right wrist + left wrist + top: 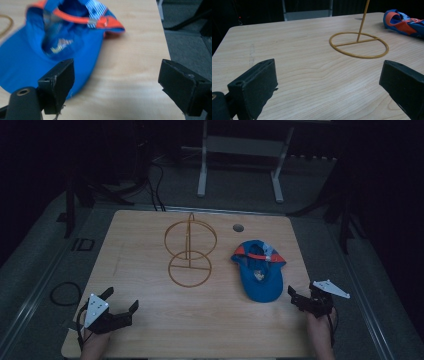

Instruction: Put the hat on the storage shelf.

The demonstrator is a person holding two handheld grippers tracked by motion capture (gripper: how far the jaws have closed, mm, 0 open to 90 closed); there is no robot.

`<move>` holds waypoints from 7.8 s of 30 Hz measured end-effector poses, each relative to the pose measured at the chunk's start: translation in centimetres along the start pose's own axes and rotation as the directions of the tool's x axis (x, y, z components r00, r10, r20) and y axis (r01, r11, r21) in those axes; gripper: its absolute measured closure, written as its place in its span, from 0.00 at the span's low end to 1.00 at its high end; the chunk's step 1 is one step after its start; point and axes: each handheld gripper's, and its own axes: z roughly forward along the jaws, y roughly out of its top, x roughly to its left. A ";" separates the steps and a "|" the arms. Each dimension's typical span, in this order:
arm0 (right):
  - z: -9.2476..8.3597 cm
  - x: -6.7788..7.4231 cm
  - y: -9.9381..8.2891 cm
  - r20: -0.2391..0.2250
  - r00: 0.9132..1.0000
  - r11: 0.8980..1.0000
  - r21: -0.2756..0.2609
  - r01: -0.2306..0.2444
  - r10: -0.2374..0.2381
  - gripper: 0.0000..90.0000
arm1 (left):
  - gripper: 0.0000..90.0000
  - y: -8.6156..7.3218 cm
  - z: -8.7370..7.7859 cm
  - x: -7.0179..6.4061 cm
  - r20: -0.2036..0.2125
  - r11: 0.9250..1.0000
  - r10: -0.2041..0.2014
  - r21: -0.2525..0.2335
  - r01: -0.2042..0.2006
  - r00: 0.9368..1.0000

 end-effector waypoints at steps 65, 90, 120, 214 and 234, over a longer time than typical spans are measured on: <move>17.9 1.8 8.8 -0.102 0.989 0.984 0.133 0.120 -0.107 0.31 | 0.02 -0.1 0.2 -0.2 0.033 1.000 0.008 0.018 -0.009 0.999; 19.6 3.2 8.0 -0.198 0.958 0.932 0.259 0.254 -0.206 0.87 | 0.02 -0.1 0.1 -0.1 0.033 1.000 -0.003 0.010 0.003 0.999; 8.1 6.1 13.8 -0.191 0.942 0.961 -0.065 0.268 -0.276 0.93 | 0.02 0.0 0.1 -0.4 0.049 1.000 -0.031 -0.004 0.031 0.998; -8.3 13.7 14.5 -0.322 0.835 0.865 -0.394 0.310 -0.447 0.92 | 0.58 24.6 11.3 -19.9 0.388 0.970 0.214 0.024 -0.242 0.897; -10.5 13.7 11.5 -0.382 0.816 0.877 -0.387 0.284 -0.433 0.85 | 0.98 24.0 10.1 -21.8 0.325 0.911 0.413 -0.154 -0.383 0.851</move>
